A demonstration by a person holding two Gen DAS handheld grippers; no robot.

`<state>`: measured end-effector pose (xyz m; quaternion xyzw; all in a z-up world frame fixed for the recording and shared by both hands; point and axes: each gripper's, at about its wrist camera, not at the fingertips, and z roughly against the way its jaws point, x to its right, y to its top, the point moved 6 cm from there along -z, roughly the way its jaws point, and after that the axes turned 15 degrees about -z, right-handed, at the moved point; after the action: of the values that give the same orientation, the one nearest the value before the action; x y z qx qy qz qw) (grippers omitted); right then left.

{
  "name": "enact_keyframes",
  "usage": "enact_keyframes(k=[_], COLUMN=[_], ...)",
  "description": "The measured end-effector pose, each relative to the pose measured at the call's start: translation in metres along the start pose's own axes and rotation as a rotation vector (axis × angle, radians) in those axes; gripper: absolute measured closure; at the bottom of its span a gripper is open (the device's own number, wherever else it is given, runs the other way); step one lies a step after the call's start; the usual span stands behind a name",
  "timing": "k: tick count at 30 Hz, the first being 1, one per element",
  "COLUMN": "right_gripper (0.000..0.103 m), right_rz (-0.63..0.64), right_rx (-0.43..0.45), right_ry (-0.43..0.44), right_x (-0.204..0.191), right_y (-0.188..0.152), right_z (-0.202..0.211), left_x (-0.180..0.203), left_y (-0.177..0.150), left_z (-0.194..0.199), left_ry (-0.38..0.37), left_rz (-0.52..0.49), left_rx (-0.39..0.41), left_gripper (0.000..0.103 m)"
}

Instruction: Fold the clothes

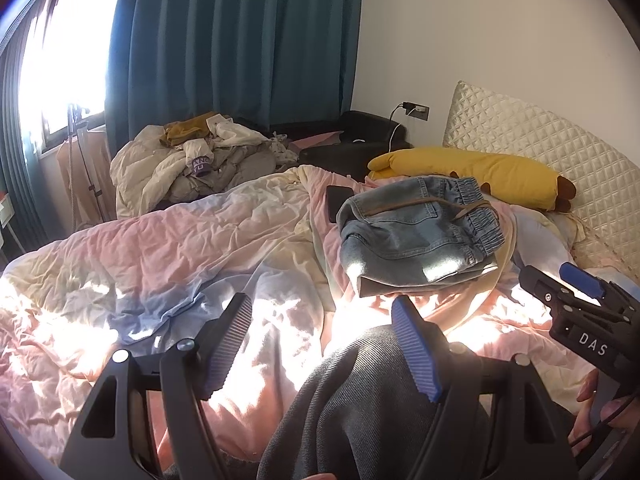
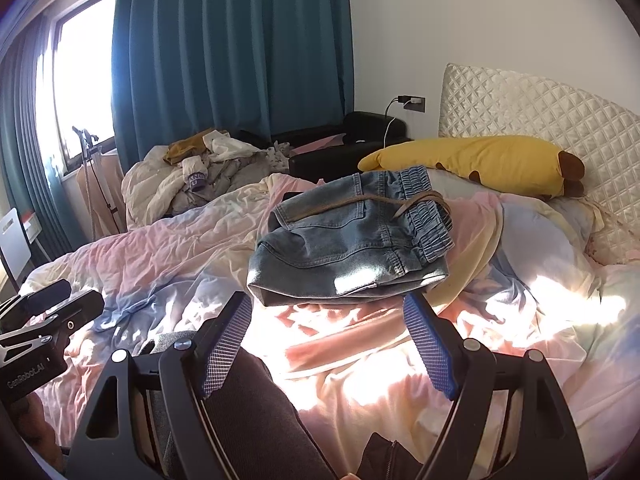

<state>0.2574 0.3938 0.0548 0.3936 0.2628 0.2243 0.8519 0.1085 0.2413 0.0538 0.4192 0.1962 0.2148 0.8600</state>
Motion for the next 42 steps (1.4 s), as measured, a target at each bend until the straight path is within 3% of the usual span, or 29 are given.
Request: enact_keyframes(k=[4,42], right_gripper=[0.024,0.024], right_rz=[-0.003,-0.01], right_rx=[0.008,-0.021], right_ry=[-0.018,-0.039], right_x=[0.004,0.008], right_y=[-0.004,-0.011], right_z=[-0.007,-0.016], left_x=[-0.006,-0.001], left_y=[-0.007,-0.012], left_z=[-0.009,-0.009], left_ry=[-0.008,-0.005], left_rz=[0.032,0.004], left_rx=[-0.012,-0.035], left_gripper=[0.029,0.029])
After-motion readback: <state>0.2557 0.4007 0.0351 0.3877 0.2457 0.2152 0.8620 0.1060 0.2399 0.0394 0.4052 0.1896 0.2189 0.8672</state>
